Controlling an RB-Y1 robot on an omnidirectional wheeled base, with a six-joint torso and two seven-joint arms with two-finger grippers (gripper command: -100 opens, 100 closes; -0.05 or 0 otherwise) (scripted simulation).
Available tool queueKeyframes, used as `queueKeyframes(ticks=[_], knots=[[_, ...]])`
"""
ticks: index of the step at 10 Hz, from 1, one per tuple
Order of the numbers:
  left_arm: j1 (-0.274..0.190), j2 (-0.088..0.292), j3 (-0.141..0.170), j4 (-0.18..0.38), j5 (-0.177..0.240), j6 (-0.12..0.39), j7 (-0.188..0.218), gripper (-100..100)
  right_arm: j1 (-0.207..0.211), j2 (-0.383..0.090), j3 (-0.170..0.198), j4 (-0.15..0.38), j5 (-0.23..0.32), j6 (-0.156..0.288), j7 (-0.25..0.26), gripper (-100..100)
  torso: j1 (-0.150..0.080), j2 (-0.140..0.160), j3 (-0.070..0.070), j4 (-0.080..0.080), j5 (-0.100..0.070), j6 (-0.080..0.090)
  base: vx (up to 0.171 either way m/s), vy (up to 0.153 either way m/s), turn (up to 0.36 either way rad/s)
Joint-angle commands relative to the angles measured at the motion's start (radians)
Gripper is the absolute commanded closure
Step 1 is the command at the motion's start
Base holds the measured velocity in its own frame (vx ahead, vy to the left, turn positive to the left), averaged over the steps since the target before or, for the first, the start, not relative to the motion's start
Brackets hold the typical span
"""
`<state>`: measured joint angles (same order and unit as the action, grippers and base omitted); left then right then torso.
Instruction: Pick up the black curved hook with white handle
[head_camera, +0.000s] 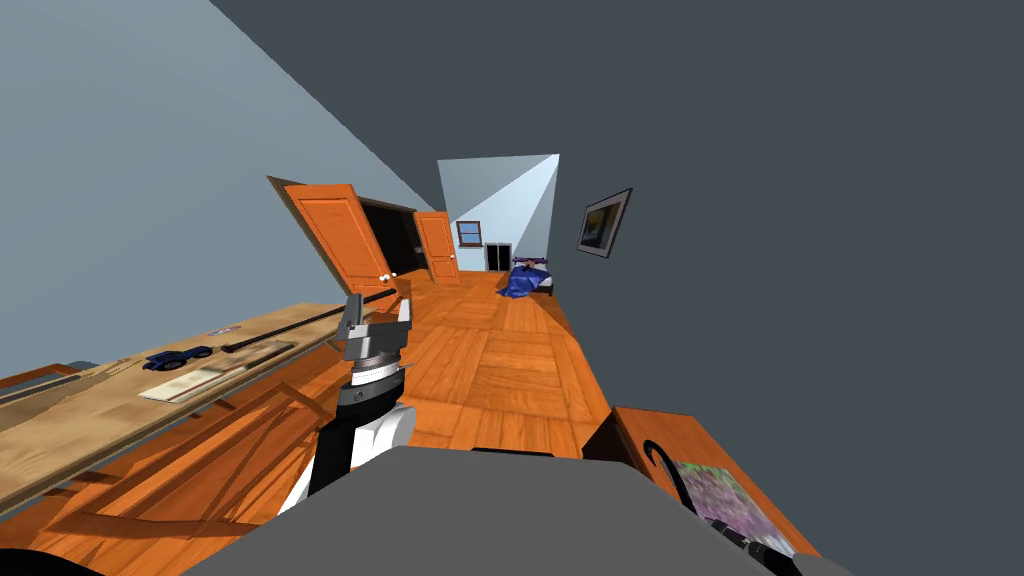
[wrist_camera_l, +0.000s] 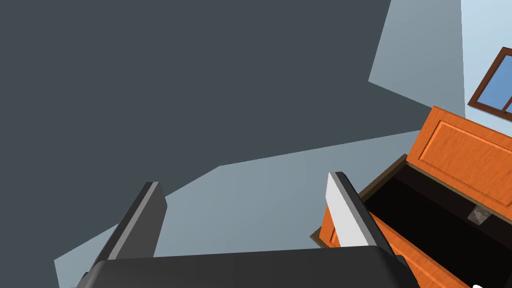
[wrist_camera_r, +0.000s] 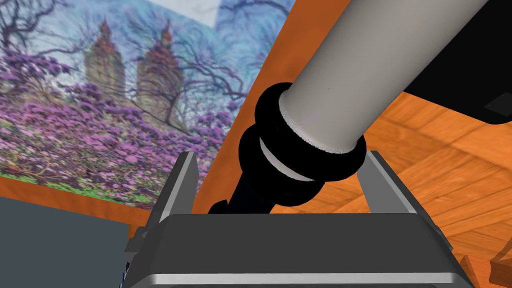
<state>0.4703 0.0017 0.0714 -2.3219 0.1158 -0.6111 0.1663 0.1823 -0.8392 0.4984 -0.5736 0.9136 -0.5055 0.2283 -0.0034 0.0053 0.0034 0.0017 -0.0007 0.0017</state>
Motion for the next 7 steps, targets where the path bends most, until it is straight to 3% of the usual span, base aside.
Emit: queueKeyframes(ticks=[1,2,6,7], knots=[[0.0,0.0,0.0,0.0,0.0,0.0,0.0,0,0.0,0.0,0.0,0.0,0.0,0.0,0.0,-100,0.0,0.0,0.0,0.0,0.0,0.0,-0.034,-0.001,0.059],[0.0,0.0,0.0,0.0,0.0,0.0,0.0,0,0.0,0.001,-0.002,0.0,0.001,0.002,-0.006,100,-0.001,-0.003,-0.002,-0.001,0.0,0.001,-0.007,0.0,-0.012],[0.0,0.0,0.0,0.0,0.0,0.0,0.0,0,0.001,0.001,-0.002,0.0,0.001,0.001,-0.007,100,-0.001,-0.007,-0.004,-0.002,0.0,0.0,0.0,0.0,0.0],[0.0,0.0,0.0,0.0,0.0,0.0,0.0,0,0.001,0.001,-0.002,0.0,0.001,0.001,-0.007,0,-0.001,-0.007,-0.004,-0.002,0.0,0.0,0.0,0.0,0.0]])
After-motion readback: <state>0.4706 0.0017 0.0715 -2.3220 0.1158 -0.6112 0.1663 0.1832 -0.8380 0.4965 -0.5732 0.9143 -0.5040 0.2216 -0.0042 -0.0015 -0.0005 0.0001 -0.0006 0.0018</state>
